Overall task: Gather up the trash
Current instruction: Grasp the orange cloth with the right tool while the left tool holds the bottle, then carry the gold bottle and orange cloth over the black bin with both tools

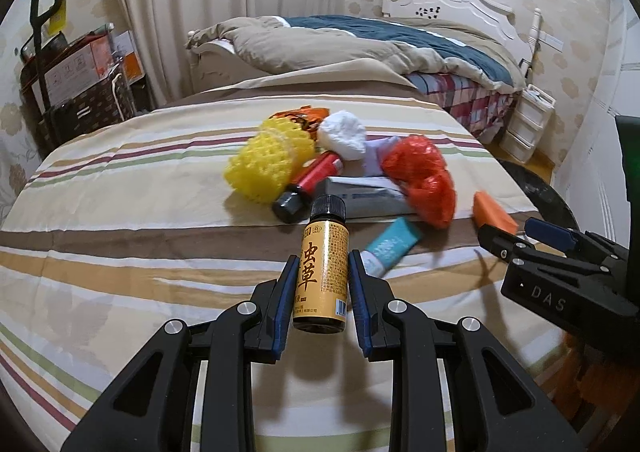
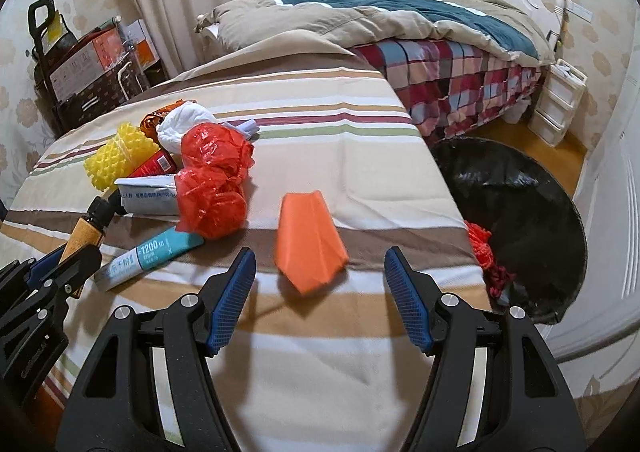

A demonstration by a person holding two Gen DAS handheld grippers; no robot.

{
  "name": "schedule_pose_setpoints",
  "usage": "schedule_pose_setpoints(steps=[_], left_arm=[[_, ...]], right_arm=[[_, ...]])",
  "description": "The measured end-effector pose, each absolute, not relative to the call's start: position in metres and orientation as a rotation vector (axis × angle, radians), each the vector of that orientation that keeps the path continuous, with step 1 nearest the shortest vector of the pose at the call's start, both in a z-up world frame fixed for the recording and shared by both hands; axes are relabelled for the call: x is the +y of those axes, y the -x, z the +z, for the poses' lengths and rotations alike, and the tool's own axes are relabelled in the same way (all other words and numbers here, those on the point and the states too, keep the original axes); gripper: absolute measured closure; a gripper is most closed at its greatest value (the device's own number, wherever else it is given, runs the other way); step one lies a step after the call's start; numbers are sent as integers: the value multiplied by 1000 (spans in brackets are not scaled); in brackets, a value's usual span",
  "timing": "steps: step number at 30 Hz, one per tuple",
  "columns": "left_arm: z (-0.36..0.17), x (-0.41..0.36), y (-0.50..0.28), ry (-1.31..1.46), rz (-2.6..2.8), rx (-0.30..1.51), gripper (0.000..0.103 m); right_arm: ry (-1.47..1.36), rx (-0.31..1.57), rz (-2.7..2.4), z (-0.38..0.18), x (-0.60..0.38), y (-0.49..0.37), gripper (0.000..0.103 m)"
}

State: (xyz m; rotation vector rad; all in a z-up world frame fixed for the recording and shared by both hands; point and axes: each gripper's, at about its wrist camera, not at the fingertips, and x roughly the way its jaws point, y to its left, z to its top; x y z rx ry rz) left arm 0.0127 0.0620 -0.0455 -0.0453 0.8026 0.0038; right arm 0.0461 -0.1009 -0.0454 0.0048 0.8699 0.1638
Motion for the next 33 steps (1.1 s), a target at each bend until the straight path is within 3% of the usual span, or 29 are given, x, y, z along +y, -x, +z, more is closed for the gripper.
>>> schedule_pose_setpoints(steps=[2,9,22,33], left_arm=[[-47,64,-14,49,4,807,76],[-48,61,-16,51,-8,806,76],[-36,38,-17,26,-60,772,76],[-22,-13,-38,-9,-155,735,76]], right_arm=[[-2,879,166,-47,-99,-49,41],[-5,888,172,-49,-98,-50,68],[-54,832,158,-38,-120,-38,70],[-121,781,18,-25,-194,-42,70]])
